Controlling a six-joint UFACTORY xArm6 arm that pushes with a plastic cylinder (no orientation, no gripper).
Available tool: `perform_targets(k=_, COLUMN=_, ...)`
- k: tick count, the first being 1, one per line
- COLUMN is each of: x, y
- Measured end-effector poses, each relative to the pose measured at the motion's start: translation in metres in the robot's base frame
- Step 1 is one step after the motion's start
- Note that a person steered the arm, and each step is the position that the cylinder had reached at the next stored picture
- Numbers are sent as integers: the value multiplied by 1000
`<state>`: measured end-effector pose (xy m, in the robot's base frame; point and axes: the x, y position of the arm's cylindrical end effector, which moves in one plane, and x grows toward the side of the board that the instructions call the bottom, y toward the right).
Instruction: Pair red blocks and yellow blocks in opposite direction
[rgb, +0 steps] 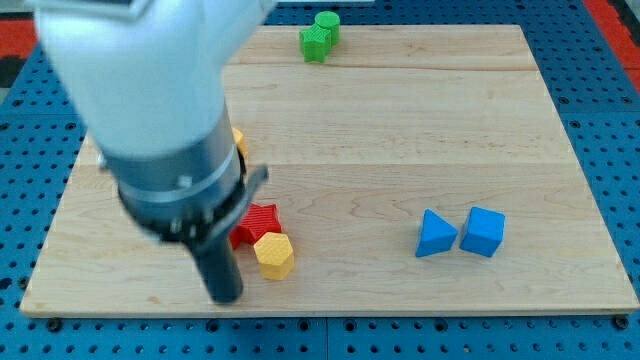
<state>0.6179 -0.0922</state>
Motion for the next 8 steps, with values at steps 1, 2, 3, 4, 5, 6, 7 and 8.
perform_targets(k=1, x=-13, y=48)
perform_targets(k=2, x=-49, y=66)
perform_targets(k=3, x=-55, y=95)
perform_targets(k=4, x=-15, y=93)
perform_targets(k=5, x=-25, y=60)
perform_targets(k=6, x=-70, y=39)
perform_targets(k=7, x=-112, y=45)
perform_targets(k=8, x=-153, y=48)
